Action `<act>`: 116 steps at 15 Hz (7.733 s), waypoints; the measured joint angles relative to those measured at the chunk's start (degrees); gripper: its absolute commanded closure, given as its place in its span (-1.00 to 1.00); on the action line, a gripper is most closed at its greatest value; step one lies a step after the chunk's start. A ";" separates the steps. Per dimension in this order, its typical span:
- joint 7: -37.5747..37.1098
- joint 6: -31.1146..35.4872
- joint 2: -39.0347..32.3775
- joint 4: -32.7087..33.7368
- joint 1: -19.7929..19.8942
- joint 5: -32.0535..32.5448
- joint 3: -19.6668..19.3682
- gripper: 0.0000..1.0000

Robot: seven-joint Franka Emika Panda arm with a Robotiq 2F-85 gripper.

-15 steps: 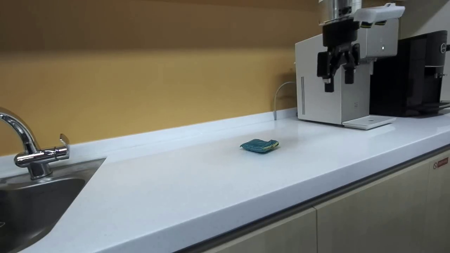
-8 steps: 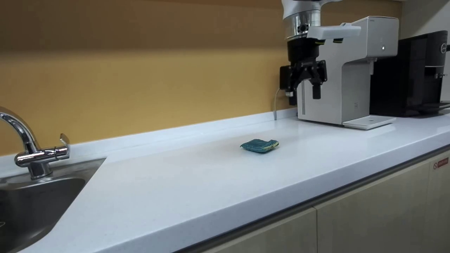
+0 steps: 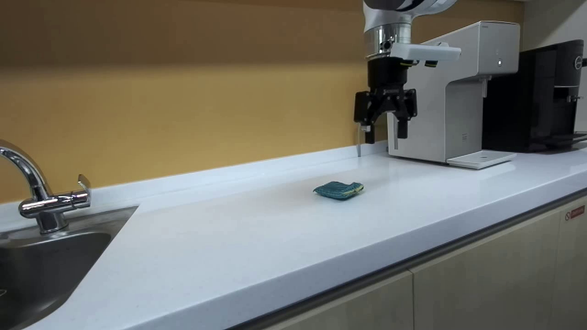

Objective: Use the sponge to wipe the counter top

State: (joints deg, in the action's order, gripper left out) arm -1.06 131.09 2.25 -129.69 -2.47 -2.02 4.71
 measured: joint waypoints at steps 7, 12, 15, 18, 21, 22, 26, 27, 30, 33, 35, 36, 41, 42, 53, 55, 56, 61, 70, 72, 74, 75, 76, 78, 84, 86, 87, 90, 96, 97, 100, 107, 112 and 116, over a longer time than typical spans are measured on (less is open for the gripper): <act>-0.68 3.88 -10.65 5.80 -3.83 -3.55 2.17 -1.00; -3.25 9.36 -16.88 10.46 -5.54 0.27 2.13 -1.00; -4.33 10.32 -19.25 12.53 -6.04 2.51 1.46 -0.73; -5.13 10.52 -21.23 14.13 -6.39 5.07 0.48 -0.19; -6.34 10.94 -23.09 15.44 -6.75 6.91 -0.68 0.22; -6.63 10.94 -23.65 15.89 -6.83 7.29 -1.00 0.38; -7.27 10.95 -24.78 17.14 -7.16 7.81 -1.81 0.90; -7.44 10.95 -24.78 17.26 -7.31 7.95 -2.07 1.00; -8.85 10.95 -24.78 17.29 -7.68 9.88 -3.38 1.00; -11.24 10.91 -24.77 17.18 -7.70 12.15 -5.95 0.99; -12.61 10.91 -24.77 17.00 -7.34 12.95 -8.10 0.99; -13.40 10.93 -24.78 16.90 -6.98 13.28 -9.19 0.99; -14.89 10.88 -24.78 16.28 -3.57 13.11 -12.19 0.99; -14.82 10.80 -24.75 16.19 -3.01 12.94 -12.08 0.99; 1.34 6.81 -19.95 10.48 -3.13 3.42 1.07 0.99; 4.09 5.68 -18.21 8.03 -3.37 3.26 2.40 0.99; 5.48 5.13 -17.00 6.26 -3.41 3.26 2.83 0.99; 11.45 2.94 -8.93 -4.92 -3.42 2.86 3.63 0.99; 13.08 3.00 -2.28 -13.72 -3.32 3.21 2.43 0.99; 12.98 2.88 -3.19 -12.61 -3.31 3.25 2.20 0.99; 12.73 2.87 -5.35 -9.85 -3.24 3.33 2.05 0.99; 12.52 2.87 -6.87 -7.84 -3.24 3.33 2.03 0.99; 12.31 2.88 -8.67 -5.47 -3.24 3.33 2.03 0.99; 11.75 2.93 -12.72 0.07 -3.31 3.35 2.04 0.99; 7.13 3.26 -25.38 18.36 -3.40 4.28 0.57 0.99; 6.41 3.26 -27.99 22.34 -2.94 4.06 -0.43 0.99; 6.34 3.27 -28.65 23.35 -2.57 3.92 -0.80 0.99; 6.44 3.30 -28.55 23.16 -1.00 3.16 -1.04 0.99; 6.94 3.56 -19.60 9.83 0.36 4.61 -3.12 0.99; 6.94 3.48 -17.57 6.88 0.60 4.87 -3.47 0.99; 6.94 3.09 -11.17 -2.13 1.30 6.14 -4.45 0.99; 6.93 3.50 -3.27 -12.73 2.38 6.75 -5.18 0.99; 6.85 4.04 -7.69 -6.99 1.93 6.28 -4.21 0.99; 5.65 6.79 -16.41 4.67 0.68 4.00 -2.65 0.99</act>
State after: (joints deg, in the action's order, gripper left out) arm 4.58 137.88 -14.17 -125.02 -1.79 1.97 2.06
